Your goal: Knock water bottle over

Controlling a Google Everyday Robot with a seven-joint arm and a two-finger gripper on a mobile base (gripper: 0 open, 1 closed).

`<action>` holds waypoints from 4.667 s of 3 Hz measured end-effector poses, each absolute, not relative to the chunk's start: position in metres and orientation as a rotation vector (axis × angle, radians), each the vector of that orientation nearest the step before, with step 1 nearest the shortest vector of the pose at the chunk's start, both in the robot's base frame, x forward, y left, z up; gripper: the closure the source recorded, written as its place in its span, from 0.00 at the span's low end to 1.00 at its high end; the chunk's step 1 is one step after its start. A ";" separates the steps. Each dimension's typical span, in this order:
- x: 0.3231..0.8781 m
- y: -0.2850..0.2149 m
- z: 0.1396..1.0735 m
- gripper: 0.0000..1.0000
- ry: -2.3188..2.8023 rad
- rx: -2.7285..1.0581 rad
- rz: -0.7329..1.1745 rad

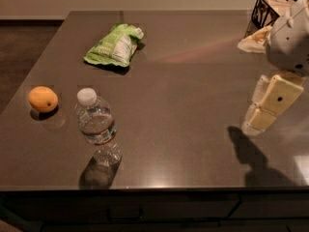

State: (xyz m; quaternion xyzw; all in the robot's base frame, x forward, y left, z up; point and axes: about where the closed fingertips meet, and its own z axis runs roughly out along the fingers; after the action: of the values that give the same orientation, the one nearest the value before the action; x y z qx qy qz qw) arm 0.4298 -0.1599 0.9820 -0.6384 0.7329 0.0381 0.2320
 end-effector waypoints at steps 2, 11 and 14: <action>0.402 -0.051 0.993 0.00 1.752 -1.676 0.378; 0.473 0.026 0.973 1.00 1.971 -1.804 0.383; 0.523 -0.041 0.919 0.84 2.247 -2.013 -0.269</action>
Offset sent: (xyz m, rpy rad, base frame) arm -0.0435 0.1837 0.0127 0.4705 -0.0625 0.1804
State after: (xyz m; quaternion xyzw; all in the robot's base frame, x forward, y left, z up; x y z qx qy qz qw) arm 0.5229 -0.0408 0.9190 -0.6635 0.7408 -0.0888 0.0565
